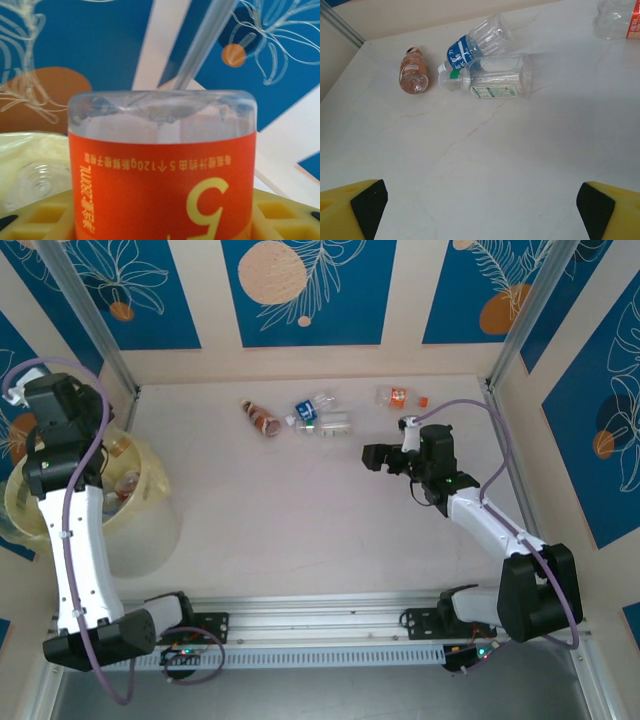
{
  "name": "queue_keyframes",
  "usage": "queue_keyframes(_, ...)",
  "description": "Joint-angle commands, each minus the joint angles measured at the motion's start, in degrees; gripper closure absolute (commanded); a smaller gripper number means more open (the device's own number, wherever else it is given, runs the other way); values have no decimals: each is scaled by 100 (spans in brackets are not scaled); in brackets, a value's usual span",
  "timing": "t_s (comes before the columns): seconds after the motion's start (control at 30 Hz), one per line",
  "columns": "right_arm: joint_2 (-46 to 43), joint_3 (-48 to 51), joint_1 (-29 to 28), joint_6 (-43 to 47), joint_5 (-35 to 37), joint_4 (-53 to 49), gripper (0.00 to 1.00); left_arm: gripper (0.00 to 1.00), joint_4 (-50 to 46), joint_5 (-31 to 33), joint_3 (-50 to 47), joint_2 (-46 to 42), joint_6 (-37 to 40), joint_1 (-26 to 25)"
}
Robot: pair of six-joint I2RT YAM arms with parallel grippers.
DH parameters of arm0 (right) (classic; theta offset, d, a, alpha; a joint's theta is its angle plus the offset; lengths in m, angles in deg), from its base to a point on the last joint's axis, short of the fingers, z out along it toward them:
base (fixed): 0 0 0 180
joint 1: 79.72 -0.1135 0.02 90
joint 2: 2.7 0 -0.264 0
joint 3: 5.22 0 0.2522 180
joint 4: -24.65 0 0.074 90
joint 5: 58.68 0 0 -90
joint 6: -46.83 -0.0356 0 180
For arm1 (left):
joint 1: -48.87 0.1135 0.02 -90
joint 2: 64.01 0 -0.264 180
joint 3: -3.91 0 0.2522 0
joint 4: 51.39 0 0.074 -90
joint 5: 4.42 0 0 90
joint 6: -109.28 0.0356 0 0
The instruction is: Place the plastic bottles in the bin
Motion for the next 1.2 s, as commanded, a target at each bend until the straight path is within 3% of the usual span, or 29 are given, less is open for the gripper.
queue_keyframes(0.0, 63, -237, -31, 22, -88, 38, 1, 85, 23, -409, -353, -129, -310, 581)
queue_keyframes(0.1, 117, -271, -44, 15, -97, 38, 1, 83, 166, -1081, -753, -112, -625, 1077)
queue_keyframes(0.2, 173, -306, -49, -18, -127, 41, 1, 66, 369, -1250, -1238, -86, -859, 1282)
queue_keyframes(0.33, 226, -373, -76, -15, -141, 25, 1, 18, 439, -1711, -1458, 149, -959, 1295)
queue_keyframes(0.37, 241, -388, -88, -12, -144, 19, 1, 1, 448, -1849, -1439, 222, -968, 1291)
queue_keyframes(0.63, 377, -508, -209, -92, -149, 3, 1, 0, 302, -1956, -1123, 104, -976, 1197)
queue_keyframes(0.87, 538, -758, -295, -19, -145, -124, 1, 0, 354, -2481, -966, -242, -967, 932)
queue_keyframes(1.17, 724, -1167, -502, 92, -128, -365, 1, 0, 711, -2599, -1253, 83, -1074, 864)
